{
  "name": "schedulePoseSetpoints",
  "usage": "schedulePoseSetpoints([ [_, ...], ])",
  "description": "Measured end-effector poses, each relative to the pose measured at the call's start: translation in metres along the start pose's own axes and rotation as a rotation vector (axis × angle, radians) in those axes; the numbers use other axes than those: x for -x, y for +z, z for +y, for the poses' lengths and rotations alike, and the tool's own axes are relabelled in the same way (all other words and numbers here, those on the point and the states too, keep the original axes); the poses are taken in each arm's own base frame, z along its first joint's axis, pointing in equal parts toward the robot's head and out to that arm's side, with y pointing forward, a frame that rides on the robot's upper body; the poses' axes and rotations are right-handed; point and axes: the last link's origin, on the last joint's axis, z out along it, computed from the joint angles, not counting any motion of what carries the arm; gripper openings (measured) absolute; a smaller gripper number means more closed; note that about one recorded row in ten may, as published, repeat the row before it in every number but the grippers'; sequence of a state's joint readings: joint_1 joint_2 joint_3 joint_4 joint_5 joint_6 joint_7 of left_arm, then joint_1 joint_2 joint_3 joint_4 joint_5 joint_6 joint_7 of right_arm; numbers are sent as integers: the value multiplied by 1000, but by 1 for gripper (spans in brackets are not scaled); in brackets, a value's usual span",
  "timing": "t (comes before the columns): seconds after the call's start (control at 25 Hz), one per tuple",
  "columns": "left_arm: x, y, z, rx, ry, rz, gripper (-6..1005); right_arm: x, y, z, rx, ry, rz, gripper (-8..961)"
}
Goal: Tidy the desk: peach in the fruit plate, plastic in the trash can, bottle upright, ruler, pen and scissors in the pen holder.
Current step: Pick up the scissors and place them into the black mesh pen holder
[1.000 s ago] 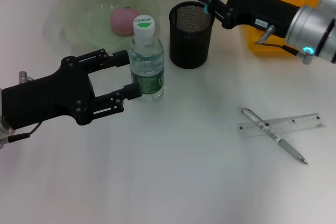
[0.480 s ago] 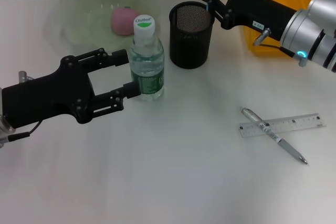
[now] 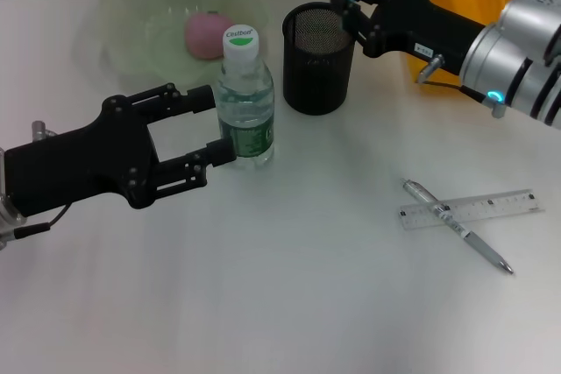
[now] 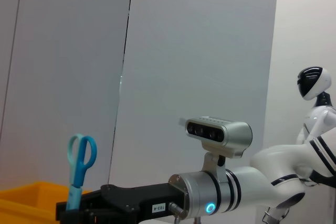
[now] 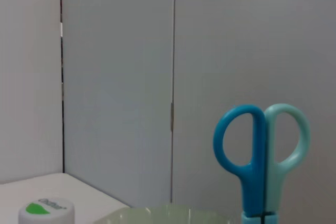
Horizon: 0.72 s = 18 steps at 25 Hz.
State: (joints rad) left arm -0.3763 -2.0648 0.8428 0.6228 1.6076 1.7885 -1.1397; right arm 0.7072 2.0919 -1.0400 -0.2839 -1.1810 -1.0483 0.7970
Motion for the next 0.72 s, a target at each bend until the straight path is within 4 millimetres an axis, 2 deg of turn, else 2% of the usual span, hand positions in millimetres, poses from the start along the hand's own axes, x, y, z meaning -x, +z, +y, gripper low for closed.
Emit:
schedulePoseSetpoints([
  [0.4,2,-1,2,0,-8,1,682,-2,12,1,-6,2,43,209],
  [0.6,3,-1,3,1,-17,4,682,-5,10,4,6,-3,54,361],
  [0.72,3,-1,4,1,-17,4,683,-6,9,4,4,-1,57,408],
])
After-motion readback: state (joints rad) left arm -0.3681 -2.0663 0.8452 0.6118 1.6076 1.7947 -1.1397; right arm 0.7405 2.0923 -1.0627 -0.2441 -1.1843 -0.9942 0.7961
